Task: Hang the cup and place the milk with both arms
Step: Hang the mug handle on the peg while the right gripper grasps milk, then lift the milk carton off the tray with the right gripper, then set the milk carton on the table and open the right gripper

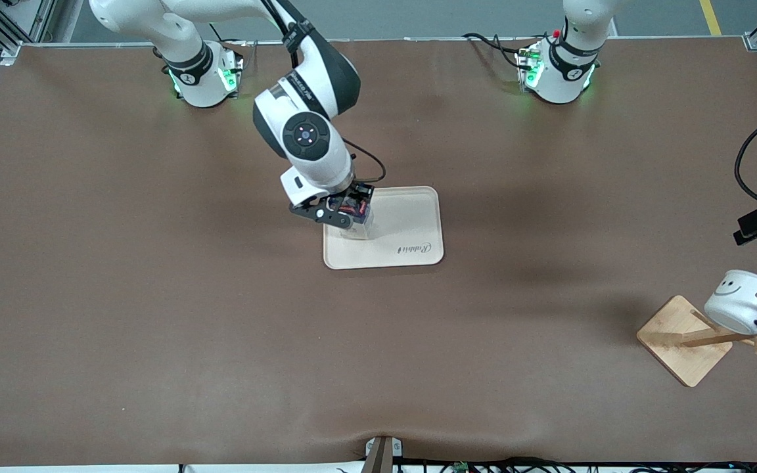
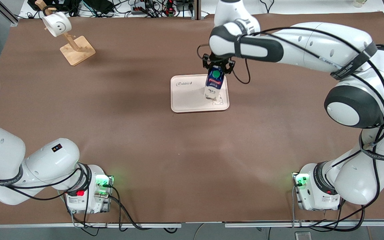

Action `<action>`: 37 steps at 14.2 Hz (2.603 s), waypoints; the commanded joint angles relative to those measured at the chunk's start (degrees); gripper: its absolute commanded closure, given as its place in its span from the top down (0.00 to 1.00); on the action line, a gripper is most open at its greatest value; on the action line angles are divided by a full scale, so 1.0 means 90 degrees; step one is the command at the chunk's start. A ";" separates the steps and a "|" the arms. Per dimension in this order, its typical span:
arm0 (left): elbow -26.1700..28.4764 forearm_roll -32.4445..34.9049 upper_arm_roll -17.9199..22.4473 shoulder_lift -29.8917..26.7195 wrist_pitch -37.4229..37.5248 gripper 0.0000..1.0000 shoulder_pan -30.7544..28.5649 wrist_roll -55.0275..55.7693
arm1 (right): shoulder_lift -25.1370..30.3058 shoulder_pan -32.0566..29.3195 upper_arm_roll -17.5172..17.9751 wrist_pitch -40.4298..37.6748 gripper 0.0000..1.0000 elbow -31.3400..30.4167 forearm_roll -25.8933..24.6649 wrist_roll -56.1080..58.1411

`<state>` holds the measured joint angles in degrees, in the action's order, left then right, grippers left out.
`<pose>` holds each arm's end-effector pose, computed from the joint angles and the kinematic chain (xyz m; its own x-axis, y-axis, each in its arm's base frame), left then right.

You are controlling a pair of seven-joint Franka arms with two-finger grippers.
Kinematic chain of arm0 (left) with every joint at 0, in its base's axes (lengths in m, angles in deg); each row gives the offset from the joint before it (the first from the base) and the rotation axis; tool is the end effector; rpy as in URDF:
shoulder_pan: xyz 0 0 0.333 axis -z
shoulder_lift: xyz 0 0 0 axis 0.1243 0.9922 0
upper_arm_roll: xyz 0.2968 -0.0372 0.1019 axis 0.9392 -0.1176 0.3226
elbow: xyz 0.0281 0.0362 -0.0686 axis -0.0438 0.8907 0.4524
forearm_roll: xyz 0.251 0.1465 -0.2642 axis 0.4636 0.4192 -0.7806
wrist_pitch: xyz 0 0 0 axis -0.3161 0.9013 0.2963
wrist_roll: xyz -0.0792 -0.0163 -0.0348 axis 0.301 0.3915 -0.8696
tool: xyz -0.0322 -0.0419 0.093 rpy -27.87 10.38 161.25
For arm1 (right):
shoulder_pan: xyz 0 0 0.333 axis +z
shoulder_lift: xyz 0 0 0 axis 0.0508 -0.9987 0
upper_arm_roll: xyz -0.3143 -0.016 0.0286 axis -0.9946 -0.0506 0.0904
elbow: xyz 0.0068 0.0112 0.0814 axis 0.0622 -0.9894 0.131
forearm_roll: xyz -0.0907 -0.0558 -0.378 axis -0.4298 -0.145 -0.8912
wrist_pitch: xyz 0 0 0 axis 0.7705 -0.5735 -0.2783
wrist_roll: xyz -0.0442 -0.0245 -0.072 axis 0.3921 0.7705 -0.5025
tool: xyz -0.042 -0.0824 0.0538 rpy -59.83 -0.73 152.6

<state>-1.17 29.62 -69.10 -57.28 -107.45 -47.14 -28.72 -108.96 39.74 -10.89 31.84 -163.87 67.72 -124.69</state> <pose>0.6225 0.0641 0.5956 0.9949 0.0476 0.0886 0.0513 -0.9979 -0.0400 0.4961 0.4307 0.3603 0.9258 -0.3127 -0.2125 -0.3222 -0.9466 -0.0109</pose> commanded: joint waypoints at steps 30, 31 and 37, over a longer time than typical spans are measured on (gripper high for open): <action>0.0958 -0.1215 0.3549 -0.2141 0.1339 1.00 0.3976 0.0808 | 0.1336 -0.5296 0.0067 -0.0132 0.17 -0.2143 -0.1855 0.5309; 0.0948 -0.1234 0.3539 -0.2131 0.1339 1.00 0.3986 0.0808 | 0.1306 -0.5296 0.0067 -0.0142 0.86 -0.2133 -0.1846 0.5300; 0.0939 -0.1254 0.3549 -0.2131 0.1359 1.00 0.3966 0.0798 | 0.1024 -0.5111 0.0106 -0.1439 1.00 -0.1218 -0.1836 0.5329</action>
<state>6.85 19.48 -36.59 -75.96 -94.60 -10.56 -22.38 -98.56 -6.60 -10.50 23.23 -179.58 52.18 -76.98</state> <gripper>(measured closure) 0.000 0.000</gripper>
